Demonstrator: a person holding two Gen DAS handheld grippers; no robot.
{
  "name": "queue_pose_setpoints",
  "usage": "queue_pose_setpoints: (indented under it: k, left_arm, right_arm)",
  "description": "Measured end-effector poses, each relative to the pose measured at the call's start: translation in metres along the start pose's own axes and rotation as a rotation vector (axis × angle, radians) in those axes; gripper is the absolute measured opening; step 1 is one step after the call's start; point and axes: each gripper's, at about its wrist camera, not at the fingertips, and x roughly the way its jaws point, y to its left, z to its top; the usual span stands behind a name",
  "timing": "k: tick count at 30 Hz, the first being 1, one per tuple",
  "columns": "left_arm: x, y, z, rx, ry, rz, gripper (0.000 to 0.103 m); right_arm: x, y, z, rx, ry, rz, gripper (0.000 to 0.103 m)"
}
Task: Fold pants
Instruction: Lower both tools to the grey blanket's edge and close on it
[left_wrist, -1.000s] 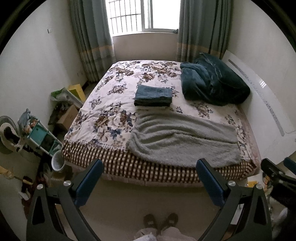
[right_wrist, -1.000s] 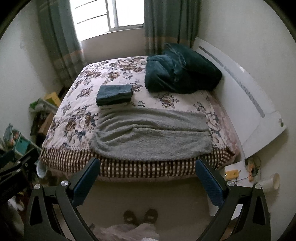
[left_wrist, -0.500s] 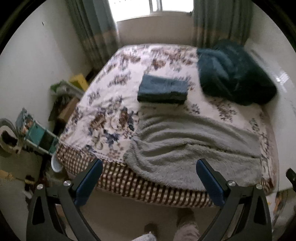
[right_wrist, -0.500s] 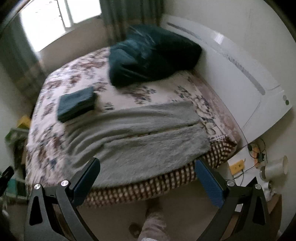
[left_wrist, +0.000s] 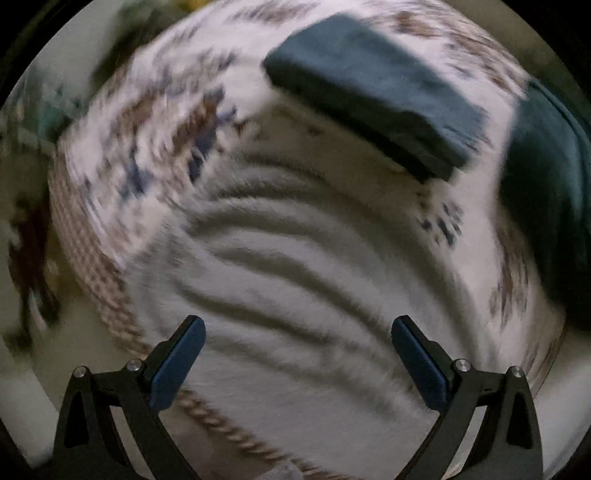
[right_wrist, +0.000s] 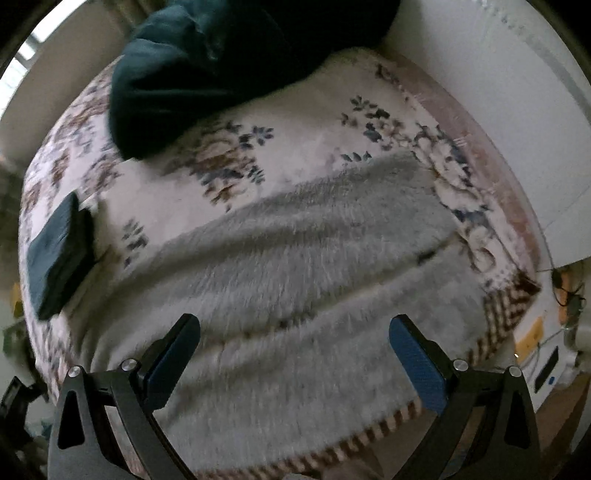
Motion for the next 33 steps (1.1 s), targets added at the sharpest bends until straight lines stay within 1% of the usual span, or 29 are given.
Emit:
queue_pose_setpoints:
  k: [1, 2, 4, 5, 6, 7, 8, 9, 11, 12, 13, 14, 15, 16, 17, 18, 19, 20, 21, 22, 24, 25, 26, 27, 28, 29, 30, 31, 33]
  left_arm:
    - [0.017, -0.001, 0.013, -0.060, 0.026, -0.014, 0.103]
    - [0.035, 0.000, 0.025, -0.125, 0.047, -0.030, 0.103]
    - [0.070, 0.005, 0.048, -0.270, 0.088, -0.076, 0.103]
    - [0.084, 0.008, 0.059, -0.332, 0.094, -0.101, 0.102]
    - [0.095, 0.006, 0.067, -0.373, 0.094, -0.118, 0.102]
    - [0.105, 0.008, 0.075, -0.413, 0.095, -0.135, 0.102]
    - [0.116, 0.009, 0.083, -0.451, 0.096, -0.150, 0.101]
    - [0.127, 0.010, 0.092, -0.482, 0.096, -0.167, 0.100]
    - [0.146, 0.010, 0.108, -0.512, 0.095, -0.174, 0.087]
    - [0.151, 0.009, 0.112, -0.520, 0.098, -0.178, 0.084]
    - [0.158, 0.008, 0.117, -0.527, 0.098, -0.183, 0.078]
    - [0.162, 0.006, 0.120, -0.528, 0.096, -0.183, 0.072]
    - [0.166, 0.002, 0.125, -0.521, 0.088, -0.180, 0.069]
    - [0.168, -0.001, 0.128, -0.512, 0.082, -0.174, 0.063]
    - [0.169, -0.004, 0.131, -0.502, 0.072, -0.159, 0.052]
    - [0.169, -0.007, 0.132, -0.496, 0.056, -0.142, 0.045]
    - [0.167, -0.009, 0.132, -0.491, 0.035, -0.127, 0.029]
    - [0.164, -0.010, 0.131, -0.489, 0.017, -0.125, 0.018]
    - [0.162, -0.009, 0.129, -0.491, 0.004, -0.129, 0.015]
    - [0.156, -0.009, 0.126, -0.491, -0.013, -0.143, 0.013]
    - [0.145, -0.007, 0.118, -0.473, -0.042, -0.171, 0.010]
    - [0.139, -0.007, 0.115, -0.466, -0.053, -0.188, 0.010]
    - [0.129, -0.007, 0.110, -0.455, -0.066, -0.214, 0.010]
    - [0.122, -0.006, 0.107, -0.450, -0.075, -0.230, 0.010]
    - [0.111, -0.004, 0.102, -0.448, -0.085, -0.255, 0.009]
    - [0.104, -0.002, 0.097, -0.445, -0.092, -0.275, 0.009]
    - [0.091, 0.001, 0.094, -0.437, -0.103, -0.299, 0.009]
    - [0.081, 0.002, 0.091, -0.432, -0.108, -0.319, 0.009]
    - [0.057, 0.009, 0.081, -0.423, -0.119, -0.363, 0.009]
  right_arm:
    - [0.017, 0.002, 0.011, 0.008, 0.006, -0.011, 0.103]
    - [0.044, 0.004, 0.029, 0.021, 0.018, -0.020, 0.103]
    - [0.071, 0.001, 0.039, 0.037, 0.032, -0.036, 0.103]
    - [0.097, 0.001, 0.052, 0.054, 0.046, -0.047, 0.103]
    - [0.105, -0.002, 0.050, 0.062, 0.056, -0.054, 0.103]
    - [0.130, -0.001, 0.060, 0.080, 0.070, -0.065, 0.103]
    - [0.135, -0.006, 0.057, 0.086, 0.077, -0.077, 0.103]
    - [0.153, -0.007, 0.063, 0.098, 0.090, -0.089, 0.103]
    - [0.182, -0.009, 0.071, 0.128, 0.115, -0.107, 0.103]
    - [0.192, -0.011, 0.072, 0.147, 0.126, -0.108, 0.103]
    - [0.198, -0.014, 0.071, 0.159, 0.133, -0.111, 0.103]
    - [0.208, -0.015, 0.074, 0.174, 0.140, -0.120, 0.103]
    - [0.220, -0.015, 0.077, 0.191, 0.148, -0.130, 0.103]
    - [0.228, -0.016, 0.080, 0.205, 0.153, -0.135, 0.103]
    - [0.238, -0.017, 0.083, 0.223, 0.162, -0.141, 0.103]
    - [0.251, -0.017, 0.086, 0.249, 0.177, -0.146, 0.103]
    - [0.257, -0.018, 0.088, 0.262, 0.187, -0.145, 0.103]
    - [0.265, -0.019, 0.089, 0.284, 0.204, -0.145, 0.103]
    - [0.274, -0.020, 0.091, 0.313, 0.223, -0.140, 0.103]
    - [0.278, -0.022, 0.091, 0.332, 0.235, -0.138, 0.101]
    - [0.285, -0.024, 0.093, 0.374, 0.248, -0.136, 0.093]
    - [0.286, -0.024, 0.094, 0.378, 0.250, -0.135, 0.081]
    - [0.286, -0.023, 0.095, 0.376, 0.252, -0.126, 0.067]
    - [0.284, -0.021, 0.096, 0.368, 0.249, -0.123, 0.057]
    - [0.280, -0.020, 0.098, 0.356, 0.242, -0.126, 0.033]
    - [0.272, -0.018, 0.099, 0.334, 0.227, -0.139, 0.012]
    - [0.263, -0.017, 0.100, 0.323, 0.209, -0.134, 0.004]
    - [0.257, -0.016, 0.100, 0.316, 0.196, -0.124, 0.001]
    - [0.229, -0.013, 0.100, 0.277, 0.141, -0.089, 0.000]
